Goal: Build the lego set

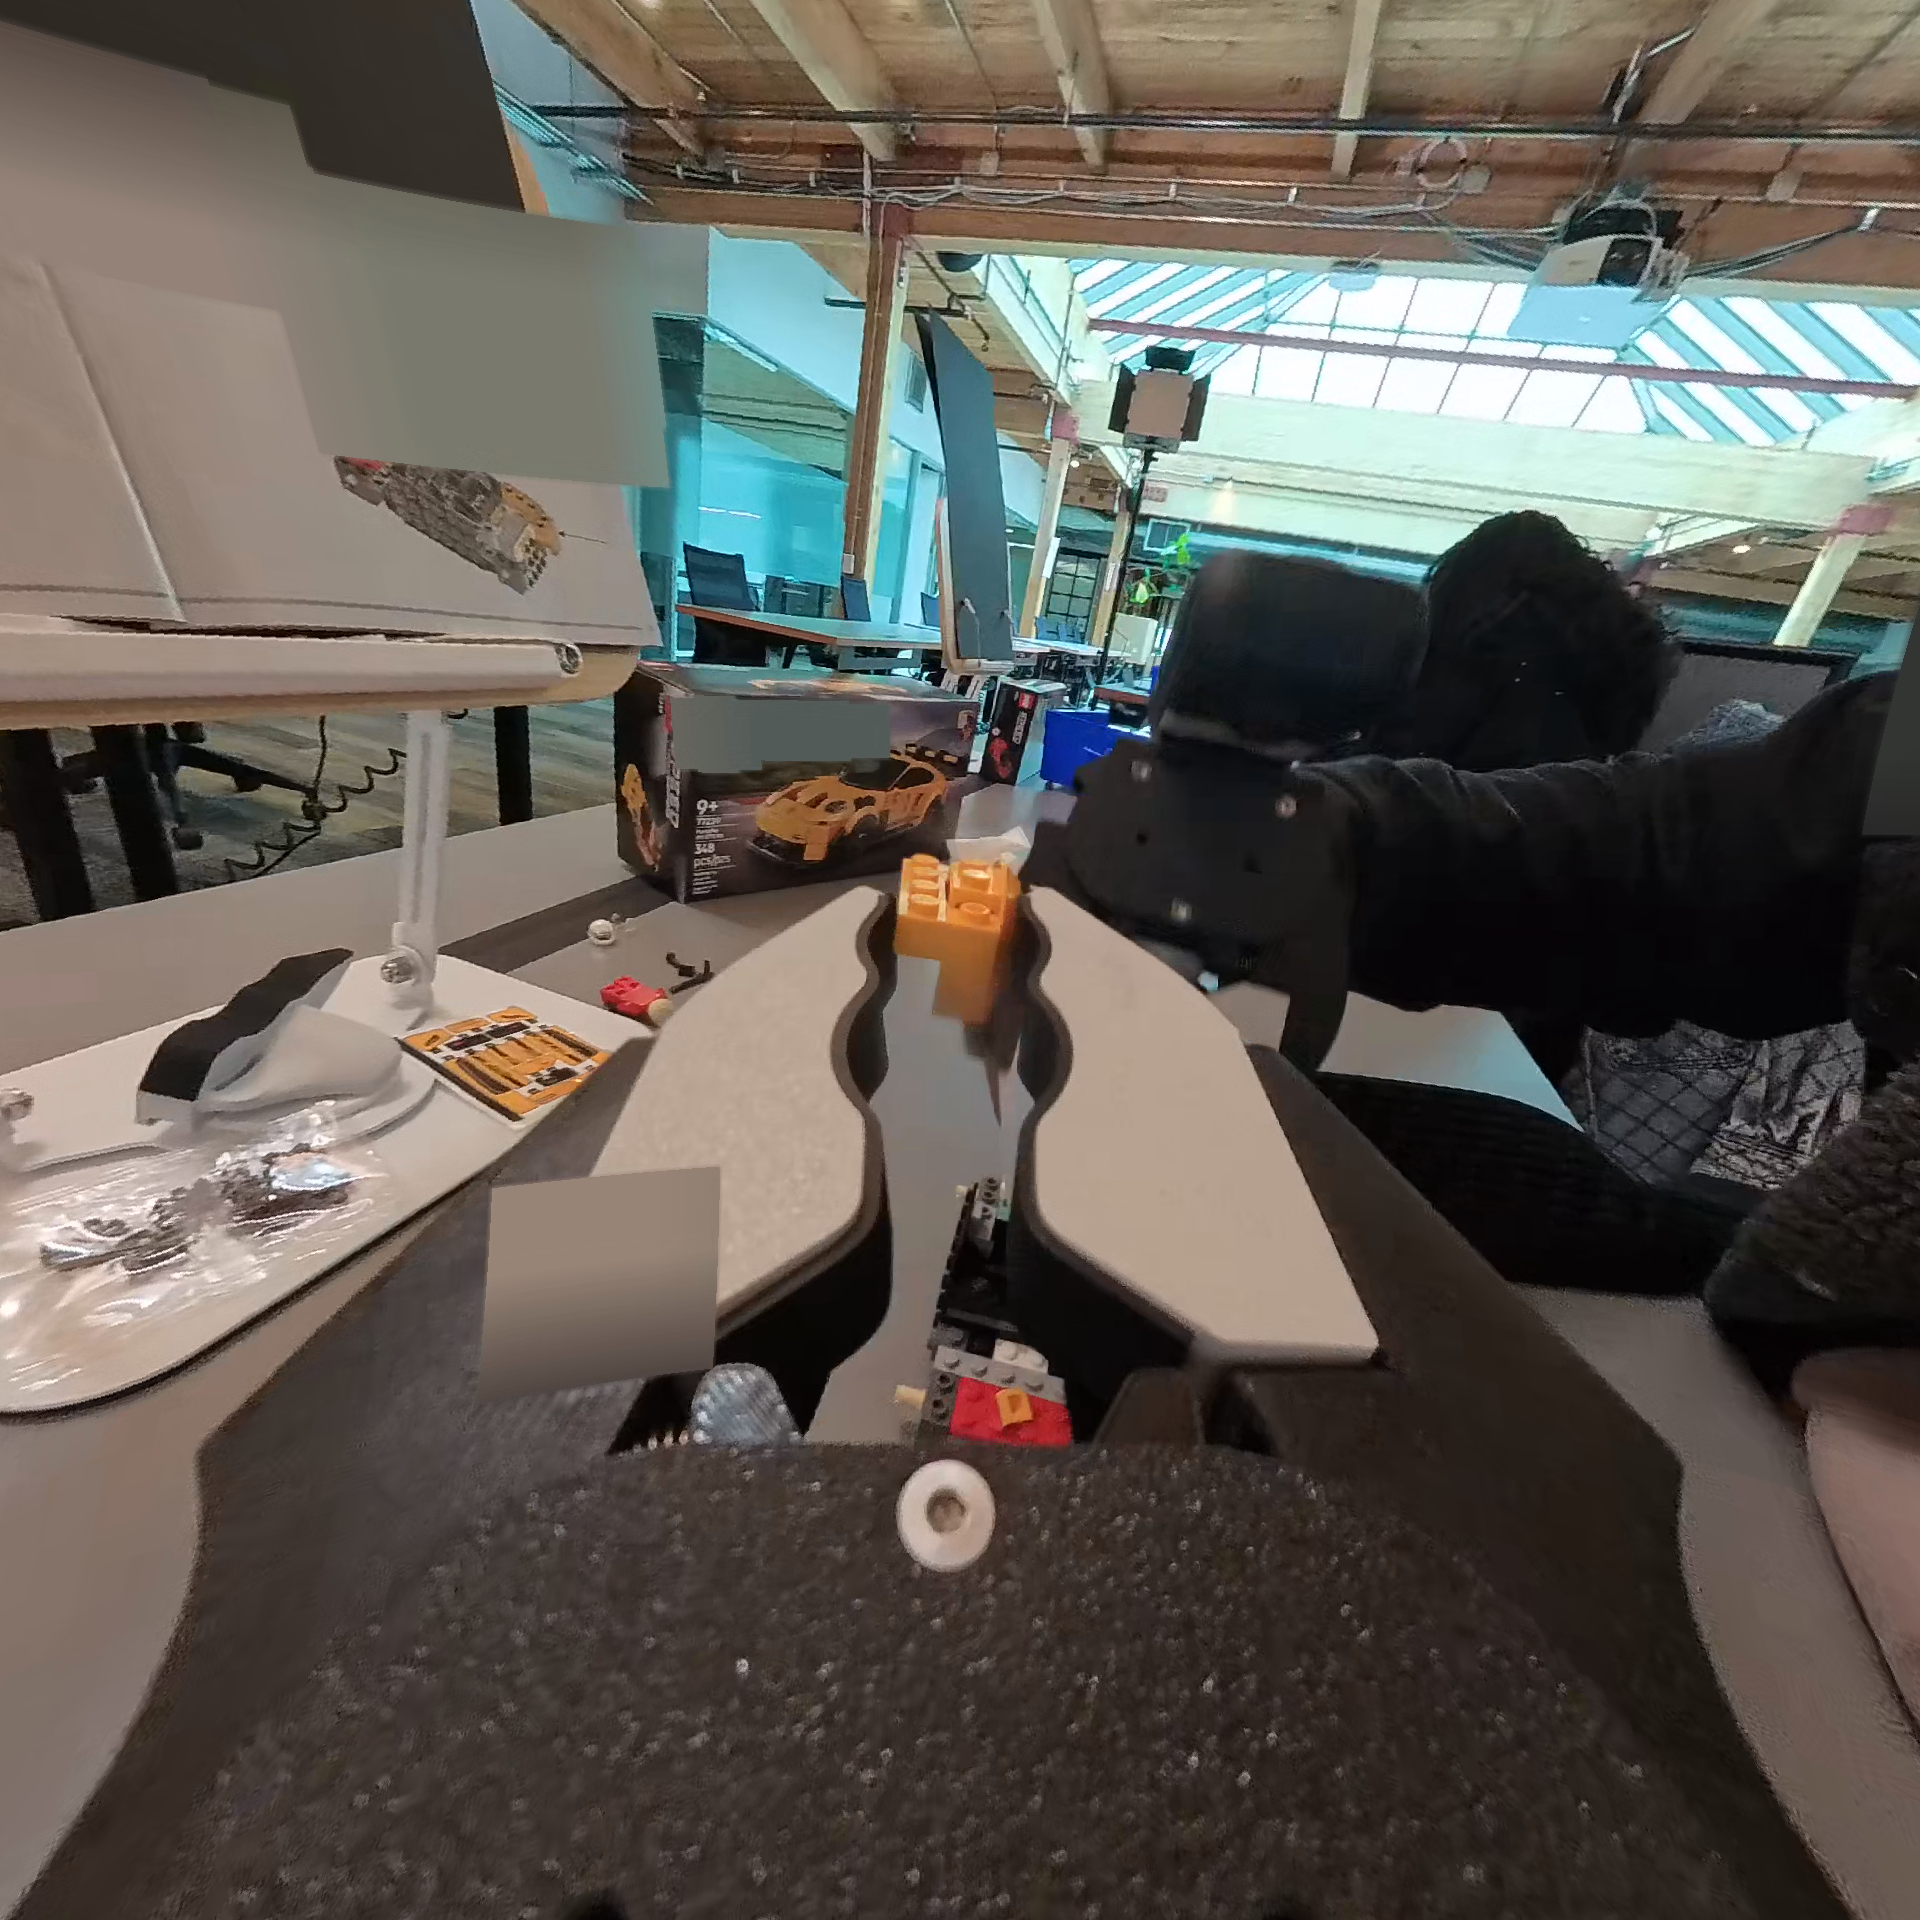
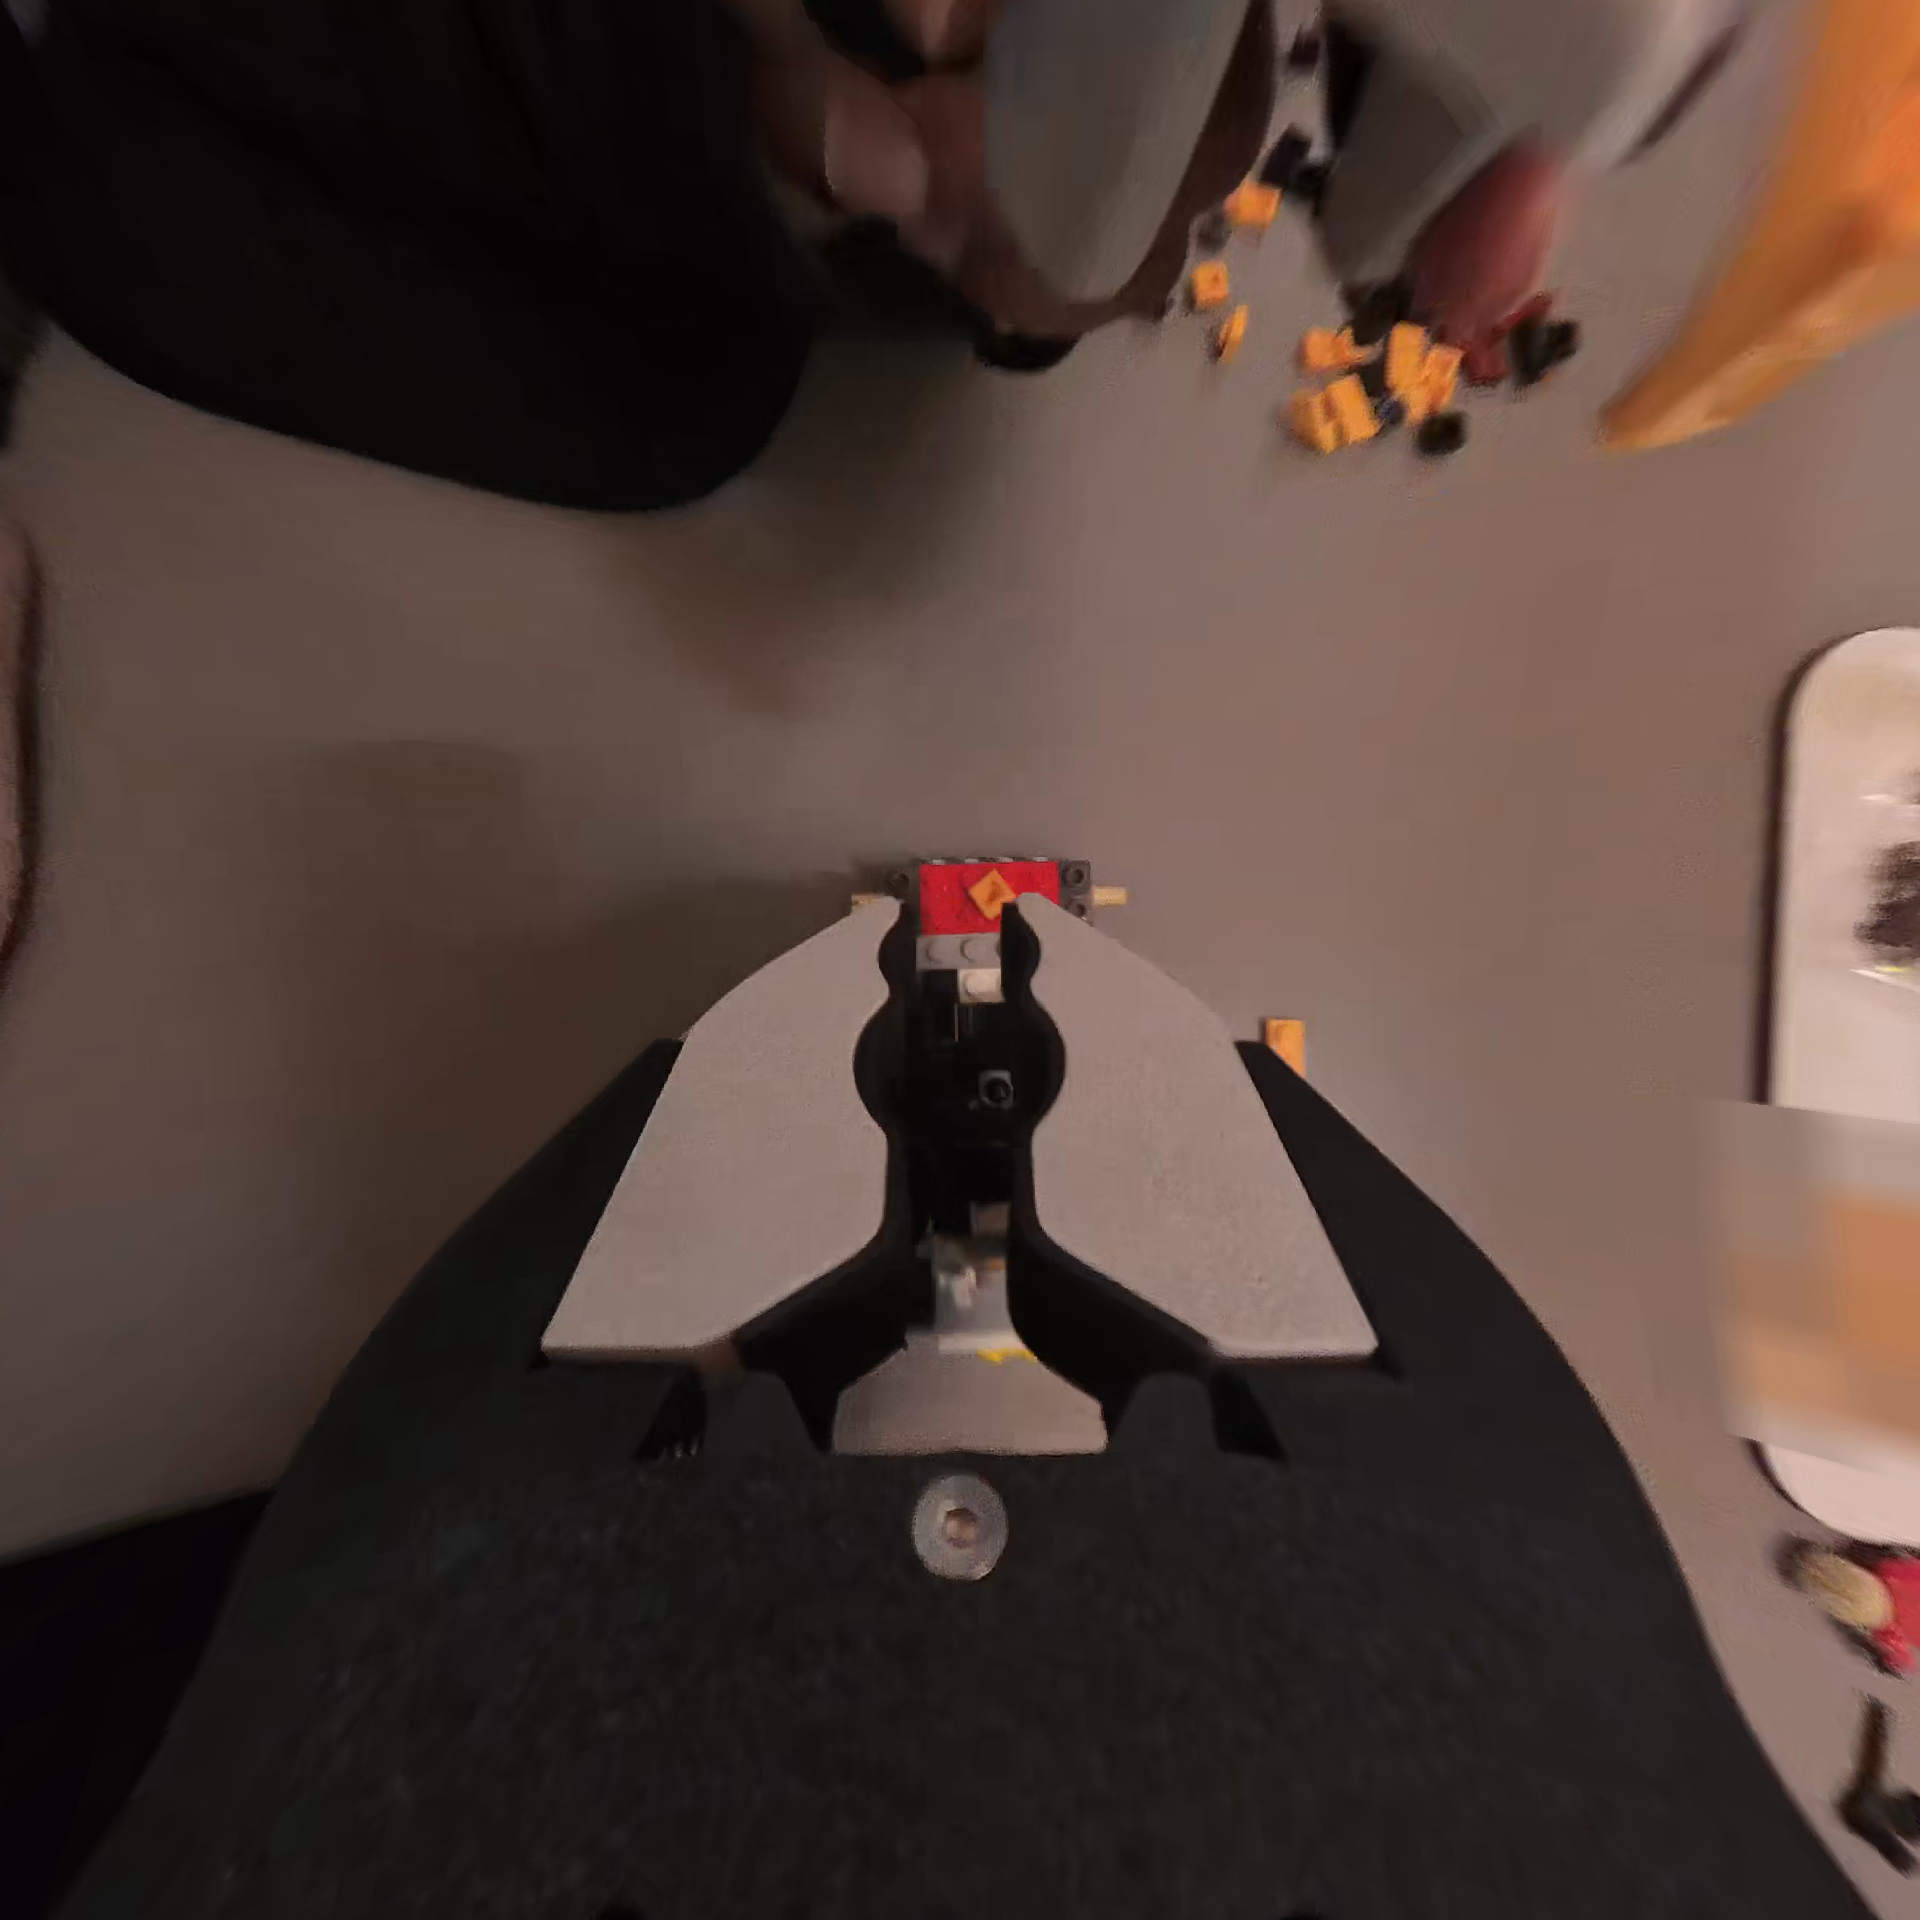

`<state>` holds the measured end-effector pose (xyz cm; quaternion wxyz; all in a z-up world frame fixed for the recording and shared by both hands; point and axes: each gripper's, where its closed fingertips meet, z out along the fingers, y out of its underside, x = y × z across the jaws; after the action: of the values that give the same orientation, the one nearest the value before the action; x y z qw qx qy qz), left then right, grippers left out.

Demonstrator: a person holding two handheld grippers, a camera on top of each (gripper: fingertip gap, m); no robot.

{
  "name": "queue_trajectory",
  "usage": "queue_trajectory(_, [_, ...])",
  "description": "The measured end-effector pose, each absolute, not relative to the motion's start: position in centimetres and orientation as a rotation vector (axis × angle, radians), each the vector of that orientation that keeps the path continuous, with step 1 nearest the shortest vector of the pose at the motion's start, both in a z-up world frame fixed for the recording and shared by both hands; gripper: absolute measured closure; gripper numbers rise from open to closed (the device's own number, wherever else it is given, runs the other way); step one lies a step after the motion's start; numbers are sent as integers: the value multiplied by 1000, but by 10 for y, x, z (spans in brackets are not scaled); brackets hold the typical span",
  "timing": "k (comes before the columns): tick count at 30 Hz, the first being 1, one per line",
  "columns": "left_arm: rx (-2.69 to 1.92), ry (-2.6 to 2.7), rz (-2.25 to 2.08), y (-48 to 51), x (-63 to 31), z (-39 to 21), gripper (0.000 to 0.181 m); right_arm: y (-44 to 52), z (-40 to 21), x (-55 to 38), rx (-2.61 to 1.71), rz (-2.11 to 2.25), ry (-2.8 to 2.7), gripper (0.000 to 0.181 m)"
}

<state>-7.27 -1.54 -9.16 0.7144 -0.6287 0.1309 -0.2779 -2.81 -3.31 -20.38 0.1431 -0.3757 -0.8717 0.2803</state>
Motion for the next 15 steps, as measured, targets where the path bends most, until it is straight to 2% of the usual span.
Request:
queue_trajectory(10, [-1416,275,-573,-13,-84,-95,160,-32,-235,-40,-1077,608,-2643,166])
queue_trajectory(15, [-1424,274,-569,-13,-85,-96,160,-31,-239,-39,-1090,616,-2641,172])
